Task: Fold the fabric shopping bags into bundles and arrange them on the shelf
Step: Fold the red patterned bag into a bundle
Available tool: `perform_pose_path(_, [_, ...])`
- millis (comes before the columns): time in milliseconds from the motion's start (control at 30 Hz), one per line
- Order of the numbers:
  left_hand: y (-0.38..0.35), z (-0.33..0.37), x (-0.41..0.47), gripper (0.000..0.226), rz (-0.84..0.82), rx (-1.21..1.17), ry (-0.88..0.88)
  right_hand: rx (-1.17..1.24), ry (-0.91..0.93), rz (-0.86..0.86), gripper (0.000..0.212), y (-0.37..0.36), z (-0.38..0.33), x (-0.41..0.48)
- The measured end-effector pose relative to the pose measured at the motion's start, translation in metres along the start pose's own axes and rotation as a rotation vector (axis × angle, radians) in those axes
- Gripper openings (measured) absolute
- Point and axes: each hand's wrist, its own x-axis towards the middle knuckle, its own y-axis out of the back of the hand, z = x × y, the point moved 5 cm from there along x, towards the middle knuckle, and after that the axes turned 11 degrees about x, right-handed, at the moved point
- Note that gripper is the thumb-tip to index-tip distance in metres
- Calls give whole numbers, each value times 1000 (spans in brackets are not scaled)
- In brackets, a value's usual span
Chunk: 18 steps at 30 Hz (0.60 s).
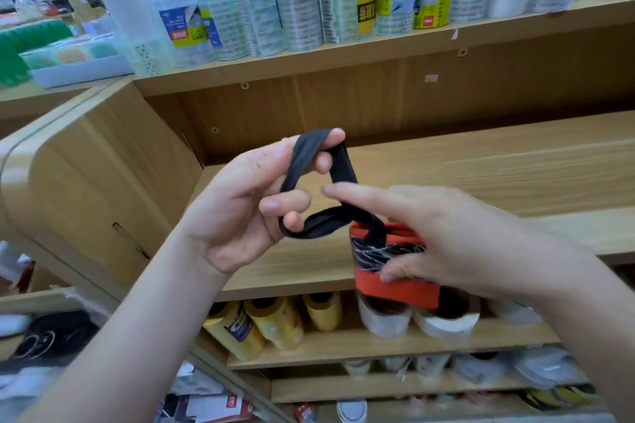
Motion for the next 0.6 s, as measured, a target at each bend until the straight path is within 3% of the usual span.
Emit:
perform_pose_path(133, [-26, 2, 10, 58, -107, -208, -77, -195, 152, 278, 62, 3, -12, 12])
perform_pose_path(233, [-29, -8, 10, 53, -150, -389, -72, -179, 241, 460, 39, 4, -6, 13])
perform_pose_path(300, [-21, -20, 10, 48, -10, -375, -23, -33, 320, 523, 29, 4, 1, 10])
perform_pose_path(433, [0, -36, 6, 22, 481, -160, 52, 129, 453, 644, 24, 6, 7, 3])
perform_pose_path(600, [10, -36, 1, 18, 785, 417, 80, 159, 517, 691, 23, -4, 2, -2])
